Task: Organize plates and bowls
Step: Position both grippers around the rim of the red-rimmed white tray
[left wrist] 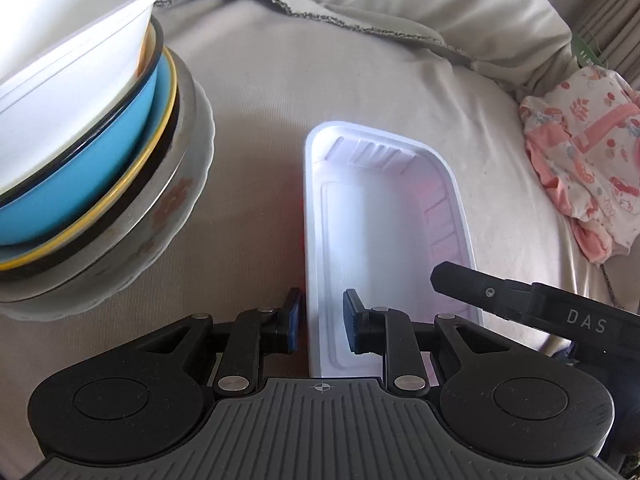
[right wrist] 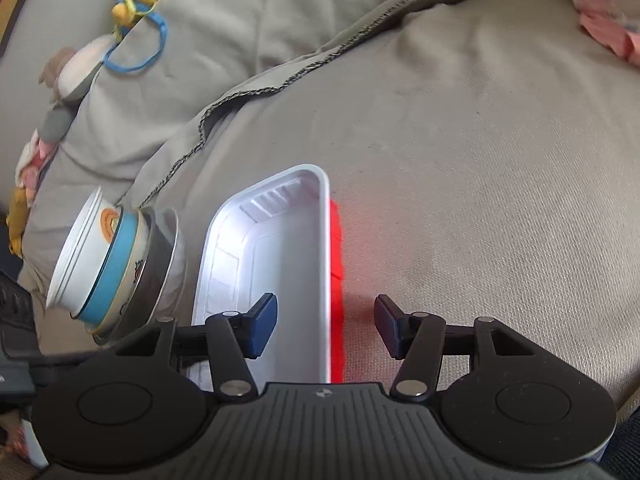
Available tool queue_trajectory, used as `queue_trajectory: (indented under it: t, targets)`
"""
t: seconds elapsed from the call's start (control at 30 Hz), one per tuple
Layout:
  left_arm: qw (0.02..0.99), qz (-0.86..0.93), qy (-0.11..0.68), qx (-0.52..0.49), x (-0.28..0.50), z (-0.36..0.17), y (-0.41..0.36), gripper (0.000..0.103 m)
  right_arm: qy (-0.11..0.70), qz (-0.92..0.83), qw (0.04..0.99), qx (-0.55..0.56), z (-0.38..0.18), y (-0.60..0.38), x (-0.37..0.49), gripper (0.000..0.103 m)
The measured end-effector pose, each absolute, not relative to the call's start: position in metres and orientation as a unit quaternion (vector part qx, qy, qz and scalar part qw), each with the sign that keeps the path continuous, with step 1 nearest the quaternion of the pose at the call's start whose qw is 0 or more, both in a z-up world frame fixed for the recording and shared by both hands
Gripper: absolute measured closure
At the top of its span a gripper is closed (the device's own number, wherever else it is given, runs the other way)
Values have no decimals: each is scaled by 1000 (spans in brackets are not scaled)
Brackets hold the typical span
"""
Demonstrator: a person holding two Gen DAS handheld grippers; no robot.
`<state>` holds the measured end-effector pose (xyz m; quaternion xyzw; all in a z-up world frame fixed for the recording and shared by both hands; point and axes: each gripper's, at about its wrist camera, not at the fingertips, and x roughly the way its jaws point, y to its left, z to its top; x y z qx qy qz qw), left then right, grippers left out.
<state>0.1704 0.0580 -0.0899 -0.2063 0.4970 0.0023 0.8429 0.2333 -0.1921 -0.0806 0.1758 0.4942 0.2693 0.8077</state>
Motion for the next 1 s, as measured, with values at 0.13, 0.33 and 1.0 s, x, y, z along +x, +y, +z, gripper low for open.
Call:
queue_trajectory:
  t: [0.13,0.33,1.0]
  targets:
    - [844,11,496,-206,170,-91,55,78,486,267,818,157,-80,-187,227,49]
    - [823,5,524,-219,178,-84,53,86,473,252,833,139,-76,-185,226,49]
    - [843,2,449,-297,196,33,56,88,465,201,857,93,-72,-186,261,42]
